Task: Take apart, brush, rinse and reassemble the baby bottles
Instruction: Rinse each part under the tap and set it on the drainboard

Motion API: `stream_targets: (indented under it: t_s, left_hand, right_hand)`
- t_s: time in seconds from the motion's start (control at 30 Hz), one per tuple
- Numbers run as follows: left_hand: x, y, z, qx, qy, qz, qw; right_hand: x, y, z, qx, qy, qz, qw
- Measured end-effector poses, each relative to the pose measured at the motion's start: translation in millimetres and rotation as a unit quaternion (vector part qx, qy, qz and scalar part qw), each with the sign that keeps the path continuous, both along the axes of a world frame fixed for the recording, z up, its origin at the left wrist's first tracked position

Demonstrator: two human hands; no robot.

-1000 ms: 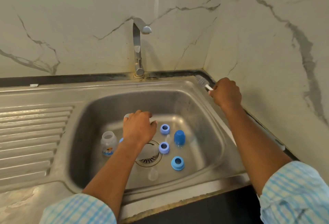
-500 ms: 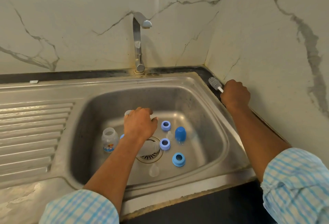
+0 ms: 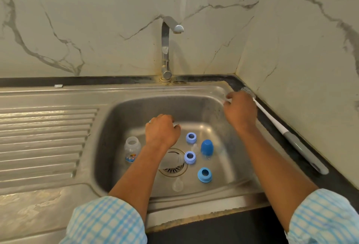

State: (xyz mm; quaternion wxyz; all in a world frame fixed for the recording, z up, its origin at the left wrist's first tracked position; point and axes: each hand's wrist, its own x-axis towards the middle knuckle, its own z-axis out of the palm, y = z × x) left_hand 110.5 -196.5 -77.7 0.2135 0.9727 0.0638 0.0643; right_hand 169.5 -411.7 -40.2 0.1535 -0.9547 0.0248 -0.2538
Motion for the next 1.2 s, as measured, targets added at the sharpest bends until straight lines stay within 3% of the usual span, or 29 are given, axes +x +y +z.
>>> stream_targets:
  t_s: [0.13,0.33,0.67,0.97,1.2]
  left_hand:
    - [0.2,17.9,8.8,-0.042,-0.010,0.038,0.998]
    - [0.8,41.9,14.6,-0.076,-0.016,0.083,0.994]
    - [9.0,53.8,4.7,-0.075,0.000,0.086,0.993]
    - [14.2,53.2,-1.2,-0.049,0.007,0.084,0.995]
    - [14.1,51.7,-1.9,-0.035,0.014,0.088,0.995]
  right_hand:
    - [6.5,44.2,18.9,0.081,0.009,0.098,0.992]
    - [48.1,108.8,52.8,0.130,0.024,0.184,0.974]
    - [121.1,145.2,53.1,0.135,0.103,0.223,0.960]
    - [146.0,148.0,49.5,0.111,0.092,0.252,0.957]
    - [148.3,149.6,50.1,0.037,0.078,0.288,0.954]
